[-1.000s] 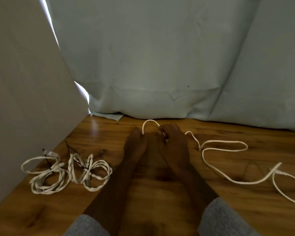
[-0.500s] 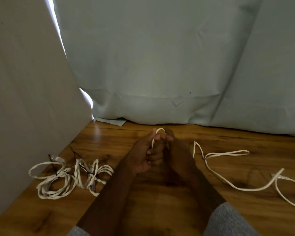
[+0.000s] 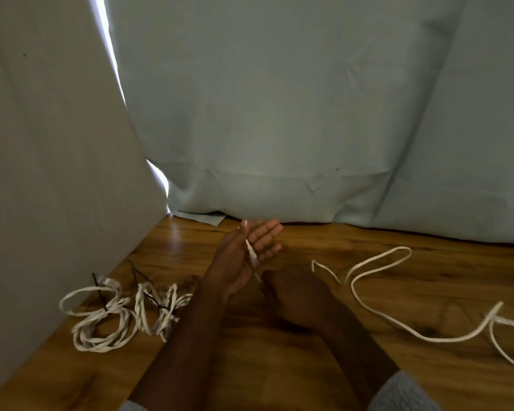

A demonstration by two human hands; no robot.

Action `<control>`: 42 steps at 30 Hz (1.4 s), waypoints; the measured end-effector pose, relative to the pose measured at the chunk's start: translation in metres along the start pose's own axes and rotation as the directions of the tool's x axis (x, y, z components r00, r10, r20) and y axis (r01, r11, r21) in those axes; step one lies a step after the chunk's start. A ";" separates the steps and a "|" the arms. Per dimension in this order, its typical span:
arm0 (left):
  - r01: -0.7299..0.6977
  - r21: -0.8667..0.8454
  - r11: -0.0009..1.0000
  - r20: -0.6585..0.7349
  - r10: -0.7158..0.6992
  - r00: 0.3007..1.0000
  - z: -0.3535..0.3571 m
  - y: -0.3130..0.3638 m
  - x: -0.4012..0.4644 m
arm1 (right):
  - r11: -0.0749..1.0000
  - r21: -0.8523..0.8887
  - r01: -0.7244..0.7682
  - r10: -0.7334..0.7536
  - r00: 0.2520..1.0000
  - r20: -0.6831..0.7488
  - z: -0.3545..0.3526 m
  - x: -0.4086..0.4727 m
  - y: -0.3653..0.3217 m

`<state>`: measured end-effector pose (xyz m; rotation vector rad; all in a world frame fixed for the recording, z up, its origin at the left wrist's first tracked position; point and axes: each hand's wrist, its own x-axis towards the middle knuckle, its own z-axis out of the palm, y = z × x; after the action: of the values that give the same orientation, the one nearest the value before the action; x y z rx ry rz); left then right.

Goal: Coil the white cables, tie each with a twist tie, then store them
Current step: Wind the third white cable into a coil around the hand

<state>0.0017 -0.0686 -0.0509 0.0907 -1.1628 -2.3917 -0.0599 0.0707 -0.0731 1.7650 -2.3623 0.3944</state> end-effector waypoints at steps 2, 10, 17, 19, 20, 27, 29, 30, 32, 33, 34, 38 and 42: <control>0.011 0.033 0.999 -0.035 -0.010 0.999 0.001 -0.002 0.000 | 1.000 0.014 0.014 -0.014 1.000 -0.016 -0.001 0.000 0.002; -0.011 0.435 0.901 -0.047 0.035 0.998 0.005 -0.017 0.003 | 0.989 0.130 0.073 -0.076 0.997 0.018 -0.010 -0.002 0.012; 0.022 0.849 0.529 0.030 -0.089 0.996 -0.016 -0.013 -0.004 | 0.955 0.279 0.106 -0.035 0.968 -0.249 -0.020 -0.005 0.035; 0.133 0.832 0.539 0.022 -0.271 0.962 -0.008 -0.011 -0.009 | 0.920 0.378 0.100 0.014 0.958 -0.285 -0.021 -0.005 0.039; 0.189 0.808 0.558 0.019 -0.345 0.938 -0.006 -0.011 -0.011 | 0.900 0.423 0.105 0.027 0.955 -0.295 -0.020 -0.005 0.040; 0.385 0.632 0.672 0.200 -0.622 0.757 -0.009 -0.005 -0.013 | 0.803 0.577 0.151 0.028 0.957 -0.290 -0.018 -0.004 0.037; 0.382 0.632 0.674 0.231 -0.634 0.738 -0.007 -0.004 -0.014 | 0.785 0.597 0.166 0.008 0.961 -0.278 -0.018 -0.003 0.039; 0.374 0.637 0.675 0.232 -0.629 0.742 -0.007 -0.004 -0.014 | 0.781 0.601 0.170 0.006 0.960 -0.279 -0.018 -0.003 0.039; 0.355 0.645 0.677 0.204 -0.600 0.773 -0.004 -0.005 -0.015 | 0.787 0.594 0.164 0.029 0.953 -0.302 -0.018 -0.004 0.040; 0.351 0.641 0.682 0.184 -0.581 0.793 -0.003 -0.006 -0.015 | 0.792 0.591 0.155 0.050 0.948 -0.315 -0.018 -0.004 0.039; 0.350 0.633 0.690 0.170 -0.566 0.807 -0.004 -0.007 -0.015 | 0.793 0.590 0.150 0.065 0.943 -0.327 -0.017 -0.005 0.039; 0.382 0.498 0.778 0.206 -0.534 0.820 -0.012 -0.010 -0.012 | 0.758 0.639 0.132 0.111 0.939 -0.325 -0.009 -0.003 0.047; 0.398 0.331 0.856 0.346 -0.502 0.793 -0.016 -0.004 -0.013 | 0.756 0.638 0.148 0.132 0.920 -0.370 -0.009 -0.002 0.047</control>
<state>0.0159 -0.0721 -0.0661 -0.0872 -1.8149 -2.7591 -0.1045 0.0876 -0.0703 1.6888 -2.0326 1.5902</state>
